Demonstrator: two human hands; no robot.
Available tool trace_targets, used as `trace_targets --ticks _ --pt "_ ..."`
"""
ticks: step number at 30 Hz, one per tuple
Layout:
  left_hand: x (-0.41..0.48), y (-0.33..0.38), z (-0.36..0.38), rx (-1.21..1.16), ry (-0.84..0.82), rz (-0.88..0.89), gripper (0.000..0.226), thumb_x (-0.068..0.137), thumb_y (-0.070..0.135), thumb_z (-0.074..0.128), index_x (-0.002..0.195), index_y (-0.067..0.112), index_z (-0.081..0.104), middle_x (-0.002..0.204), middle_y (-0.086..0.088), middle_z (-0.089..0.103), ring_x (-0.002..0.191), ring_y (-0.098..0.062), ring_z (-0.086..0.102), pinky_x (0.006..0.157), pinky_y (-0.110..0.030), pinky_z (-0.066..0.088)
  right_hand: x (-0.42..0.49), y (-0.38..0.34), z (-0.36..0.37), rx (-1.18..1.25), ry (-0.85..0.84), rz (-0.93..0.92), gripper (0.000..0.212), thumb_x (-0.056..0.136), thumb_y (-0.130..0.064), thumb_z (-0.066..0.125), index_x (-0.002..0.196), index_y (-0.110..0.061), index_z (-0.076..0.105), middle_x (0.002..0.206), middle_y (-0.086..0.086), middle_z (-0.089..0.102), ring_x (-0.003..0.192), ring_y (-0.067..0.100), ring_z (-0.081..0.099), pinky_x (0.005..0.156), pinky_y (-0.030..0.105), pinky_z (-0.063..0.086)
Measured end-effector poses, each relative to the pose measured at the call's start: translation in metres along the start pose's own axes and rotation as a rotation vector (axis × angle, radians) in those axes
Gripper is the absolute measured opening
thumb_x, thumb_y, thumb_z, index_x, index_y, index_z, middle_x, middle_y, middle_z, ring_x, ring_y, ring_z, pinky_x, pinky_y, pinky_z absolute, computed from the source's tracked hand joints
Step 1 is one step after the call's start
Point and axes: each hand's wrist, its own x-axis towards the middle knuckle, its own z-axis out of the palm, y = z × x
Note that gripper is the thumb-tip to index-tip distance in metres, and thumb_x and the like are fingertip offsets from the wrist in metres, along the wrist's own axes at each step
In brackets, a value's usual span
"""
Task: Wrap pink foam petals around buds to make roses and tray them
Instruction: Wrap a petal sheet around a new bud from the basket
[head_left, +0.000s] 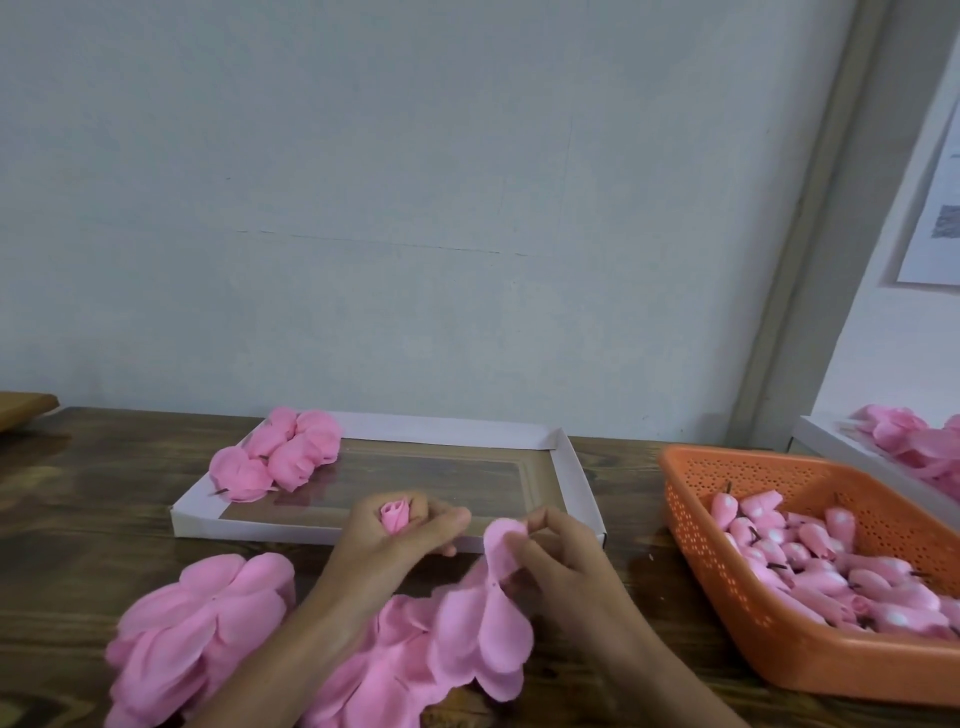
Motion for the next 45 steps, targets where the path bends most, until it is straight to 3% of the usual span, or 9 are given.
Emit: trace_targets --ticks 5,8,16,21,25,32,39,43,45 --pt "-0.005 0.001 0.006 -0.011 -0.203 -0.061 0.045 0.084 0.005 0.085 0.091 -0.03 0.057 0.086 -0.019 0.077 0.074 -0.022 0.07 0.063 -0.026 0.053 0.0 -0.004 -0.004 0.136 0.033 0.007 0.02 0.107 -0.018 0.057 0.101 0.001 0.053 0.079 0.014 0.076 0.071 0.027 0.074 0.064 0.043 0.06" --pt "-0.011 0.008 0.011 -0.026 -0.228 -0.087 0.024 0.088 0.007 0.082 0.091 -0.015 0.072 0.079 -0.015 0.074 0.072 -0.021 0.066 0.068 -0.033 0.055 -0.001 -0.007 -0.005 0.218 -0.04 0.007 0.024 0.107 -0.023 0.057 0.109 0.0 0.053 0.096 0.019 0.078 0.088 0.034 0.076 0.072 0.042 0.06" --pt "-0.007 0.001 0.004 -0.176 -0.143 -0.196 0.058 0.084 -0.001 0.082 0.054 0.015 0.034 0.065 -0.007 0.064 0.055 -0.013 0.062 0.047 -0.022 0.047 -0.004 -0.011 -0.004 0.333 -0.117 0.066 0.017 0.109 -0.029 0.053 0.104 -0.013 0.053 0.085 0.014 0.074 0.08 0.026 0.072 0.068 0.034 0.056" --pt "-0.002 -0.001 -0.002 -0.162 -0.069 -0.182 0.056 0.053 0.004 0.09 0.053 0.016 0.036 0.093 -0.021 0.075 0.075 -0.027 0.073 0.06 -0.031 0.055 -0.003 -0.008 -0.004 0.313 -0.096 0.014 0.018 0.107 -0.029 0.057 0.103 -0.011 0.055 0.084 0.011 0.071 0.078 0.023 0.069 0.071 0.038 0.054" --pt "-0.003 0.0 0.0 -0.163 0.025 -0.104 0.058 0.049 0.009 0.09 0.055 0.017 0.033 0.077 -0.018 0.068 0.077 -0.029 0.069 0.078 -0.041 0.055 -0.002 -0.007 -0.003 0.281 -0.088 -0.005 0.026 0.104 -0.036 0.061 0.107 -0.01 0.06 0.086 0.011 0.07 0.077 0.023 0.065 0.074 0.04 0.05" --pt "-0.005 0.006 0.005 -0.301 -0.021 -0.044 0.059 0.052 0.004 0.089 0.056 0.015 0.031 0.073 -0.019 0.063 0.064 -0.028 0.057 0.066 -0.034 0.052 -0.003 -0.008 0.001 0.228 -0.208 -0.038 0.025 0.095 -0.036 0.073 0.092 -0.012 0.065 0.1 0.01 0.072 0.094 0.023 0.065 0.086 0.04 0.048" --pt "-0.004 0.005 0.004 -0.207 0.008 -0.045 0.053 0.062 -0.002 0.083 0.052 0.016 0.034 0.075 -0.015 0.068 0.062 -0.027 0.051 0.07 -0.036 0.047 -0.002 -0.002 -0.002 0.319 -0.226 0.04 0.033 0.092 -0.019 0.081 0.116 0.0 0.068 0.116 0.026 0.073 0.108 0.043 0.072 0.09 0.052 0.058" --pt "-0.003 0.0 0.004 -0.197 -0.002 -0.034 0.053 0.063 -0.005 0.081 0.055 0.012 0.032 0.074 -0.014 0.069 0.059 -0.026 0.053 0.064 -0.034 0.049 -0.003 -0.002 -0.005 0.329 -0.294 0.056 0.029 0.094 -0.021 0.078 0.107 0.004 0.072 0.107 0.03 0.071 0.091 0.032 0.067 0.076 0.04 0.054" --pt "-0.001 -0.002 0.003 -0.169 0.028 -0.031 0.045 0.064 -0.003 0.083 0.057 0.003 0.039 0.078 -0.016 0.072 0.063 -0.028 0.061 0.063 -0.033 0.054 -0.002 -0.002 -0.005 0.325 -0.259 0.071 0.023 0.095 -0.02 0.076 0.104 0.001 0.074 0.107 0.028 0.072 0.091 0.033 0.066 0.081 0.051 0.054"
